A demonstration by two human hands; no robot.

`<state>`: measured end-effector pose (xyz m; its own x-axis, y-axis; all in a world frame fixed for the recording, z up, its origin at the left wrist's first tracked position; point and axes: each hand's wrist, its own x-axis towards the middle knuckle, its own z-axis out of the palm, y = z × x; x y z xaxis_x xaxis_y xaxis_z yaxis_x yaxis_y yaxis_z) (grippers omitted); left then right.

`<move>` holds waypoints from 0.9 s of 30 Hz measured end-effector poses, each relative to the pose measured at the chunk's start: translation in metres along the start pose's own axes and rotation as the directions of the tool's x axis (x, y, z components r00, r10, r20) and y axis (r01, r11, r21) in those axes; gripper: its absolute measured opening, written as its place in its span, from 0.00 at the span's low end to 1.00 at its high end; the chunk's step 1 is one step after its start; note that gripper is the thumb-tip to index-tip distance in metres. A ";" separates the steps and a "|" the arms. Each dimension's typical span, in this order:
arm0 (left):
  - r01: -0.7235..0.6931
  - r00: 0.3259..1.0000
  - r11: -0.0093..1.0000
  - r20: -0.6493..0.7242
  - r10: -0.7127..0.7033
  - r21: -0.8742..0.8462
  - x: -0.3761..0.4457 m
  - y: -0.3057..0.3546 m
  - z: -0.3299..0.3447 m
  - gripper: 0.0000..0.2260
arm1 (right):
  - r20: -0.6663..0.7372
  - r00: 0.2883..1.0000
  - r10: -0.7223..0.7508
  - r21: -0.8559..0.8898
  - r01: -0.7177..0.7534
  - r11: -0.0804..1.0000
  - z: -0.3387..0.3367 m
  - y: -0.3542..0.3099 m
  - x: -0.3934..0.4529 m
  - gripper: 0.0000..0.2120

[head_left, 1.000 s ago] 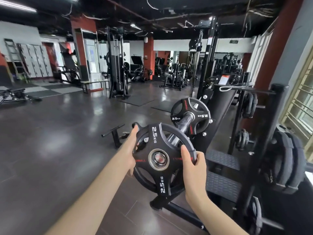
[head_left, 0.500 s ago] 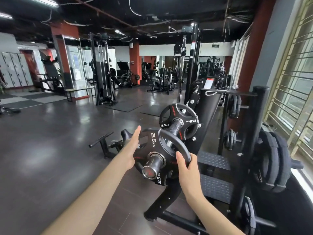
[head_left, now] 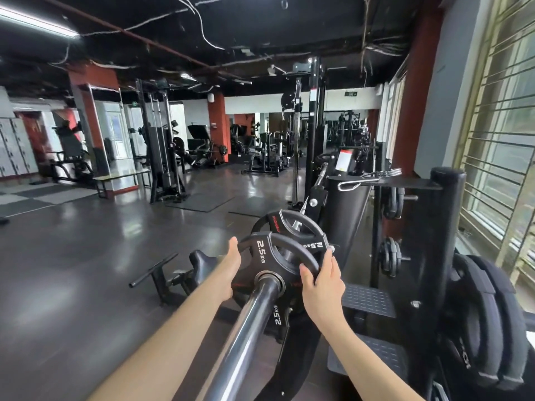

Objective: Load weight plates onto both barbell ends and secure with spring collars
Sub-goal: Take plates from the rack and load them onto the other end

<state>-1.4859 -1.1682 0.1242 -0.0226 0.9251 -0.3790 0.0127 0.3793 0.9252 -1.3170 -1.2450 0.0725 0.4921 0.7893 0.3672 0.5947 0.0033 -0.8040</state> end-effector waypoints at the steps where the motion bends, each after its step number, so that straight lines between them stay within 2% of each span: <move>1: 0.010 1.000 1.000 0.000 -0.010 -0.008 0.009 0.007 0.007 0.41 | -0.012 1.000 -0.012 -0.014 0.012 1.000 0.003 0.004 0.011 0.34; 5: 0.006 1.000 1.000 -0.014 -0.007 -0.030 0.031 0.030 0.033 0.36 | -0.020 0.998 -0.054 -0.047 0.053 0.997 0.012 0.014 0.051 0.33; 6: 0.000 1.000 1.000 -0.008 0.000 -0.024 0.042 0.032 0.037 0.37 | -0.012 0.998 -0.054 -0.037 0.053 0.998 0.014 0.015 0.059 0.33; 8: -0.036 0.998 0.999 -0.044 0.036 0.000 0.083 0.028 0.045 0.45 | -0.002 0.999 -0.044 -0.008 0.044 0.999 0.015 0.018 0.074 0.33; 10: -0.055 0.993 0.998 -0.103 0.057 0.021 0.167 0.013 0.052 0.51 | 0.008 0.999 -0.046 -0.001 0.046 0.999 0.017 0.022 0.086 0.33; 13: -0.038 0.993 0.998 -0.114 0.044 0.057 0.215 0.013 0.062 0.51 | 0.051 0.998 -0.030 0.058 0.027 0.998 0.015 0.029 0.102 0.32; 16: -0.023 0.996 0.999 -0.085 0.025 0.023 0.183 0.029 0.064 0.49 | 0.055 0.996 -0.072 0.040 0.069 0.997 0.015 0.030 0.105 0.29; 18: -0.009 0.998 1.000 -0.063 0.008 -0.017 0.136 0.040 0.066 0.41 | 0.050 0.994 -0.102 0.022 0.101 0.995 0.014 0.028 0.108 0.28; 21: 0.016 0.998 0.997 -0.061 -0.020 -0.076 0.112 0.042 0.066 0.34 | 0.063 0.989 -0.133 0.027 0.131 0.991 0.013 0.028 0.114 0.27; 27: 0.041 0.998 0.996 -0.049 -0.045 -0.086 0.124 0.042 0.064 0.33 | 0.094 0.989 -0.112 -0.028 0.115 0.993 0.008 0.029 0.118 0.27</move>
<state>-1.4245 -1.0364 0.1149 -0.0717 0.9053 -0.4187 -0.0738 0.4138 0.9074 -1.2472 -1.1472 0.0888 0.3605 0.8379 0.4099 0.6653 0.0770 -0.7426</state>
